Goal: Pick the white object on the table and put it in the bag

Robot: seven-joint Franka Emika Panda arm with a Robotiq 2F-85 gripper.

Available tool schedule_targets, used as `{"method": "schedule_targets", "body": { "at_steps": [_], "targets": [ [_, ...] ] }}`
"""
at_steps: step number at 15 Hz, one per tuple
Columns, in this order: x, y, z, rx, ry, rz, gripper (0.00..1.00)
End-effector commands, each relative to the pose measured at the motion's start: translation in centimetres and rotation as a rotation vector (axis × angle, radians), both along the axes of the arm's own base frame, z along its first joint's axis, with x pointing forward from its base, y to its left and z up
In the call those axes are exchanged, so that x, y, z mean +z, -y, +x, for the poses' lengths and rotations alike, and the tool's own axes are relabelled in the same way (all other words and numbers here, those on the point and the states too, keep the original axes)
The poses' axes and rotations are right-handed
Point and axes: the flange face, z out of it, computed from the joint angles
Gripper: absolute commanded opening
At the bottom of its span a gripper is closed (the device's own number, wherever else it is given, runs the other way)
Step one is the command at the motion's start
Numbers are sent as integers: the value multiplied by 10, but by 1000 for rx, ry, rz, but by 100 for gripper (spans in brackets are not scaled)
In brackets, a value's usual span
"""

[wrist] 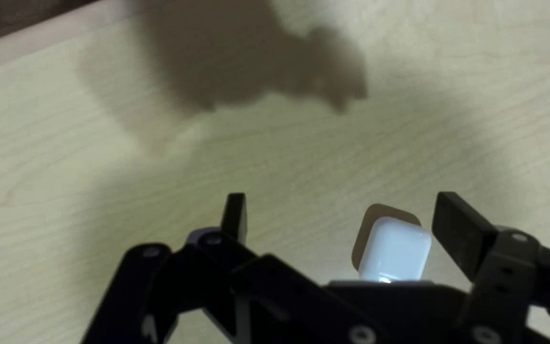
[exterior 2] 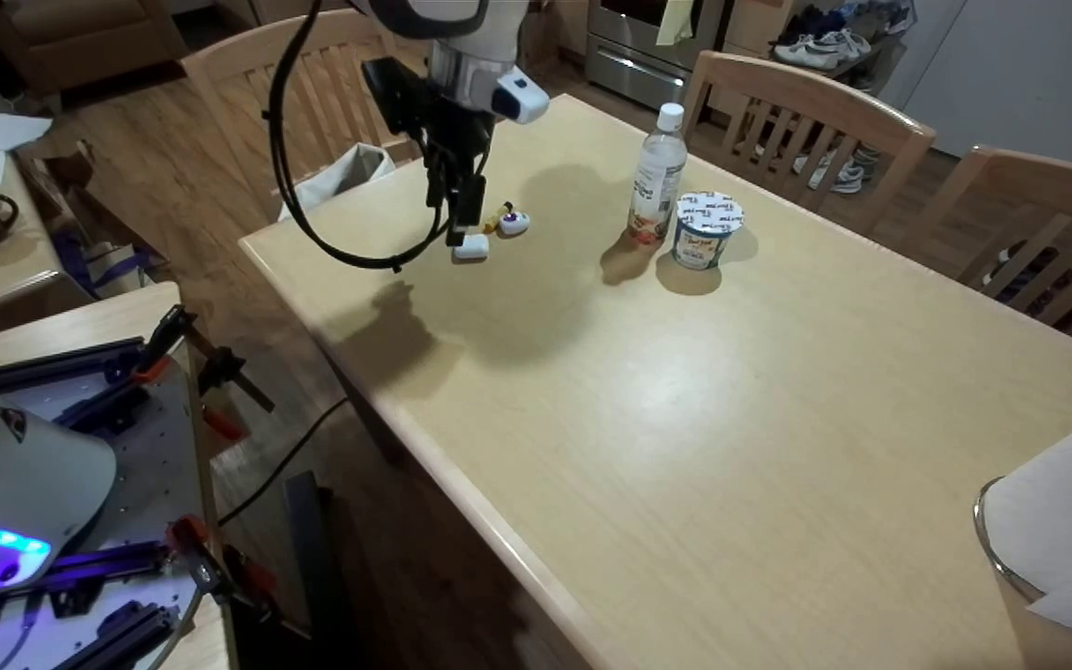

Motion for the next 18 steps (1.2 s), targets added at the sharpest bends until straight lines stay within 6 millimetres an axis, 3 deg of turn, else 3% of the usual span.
{"method": "schedule_targets", "body": {
  "at_steps": [1,3,4,7,13,14,16,18],
  "targets": [
    [-35,-16,24,-69,8,-39,100],
    [-46,-17,33,-103,-3,-27,100],
    [-42,-17,21,-62,-6,-31,100],
    [-50,-16,29,-109,17,-52,100],
    [-76,-56,34,-188,70,-133,100],
    [-66,-46,29,-178,56,-103,100],
    [-75,-59,28,-174,49,-112,100],
    [-76,-54,27,-234,76,-110,100]
  ]
}}
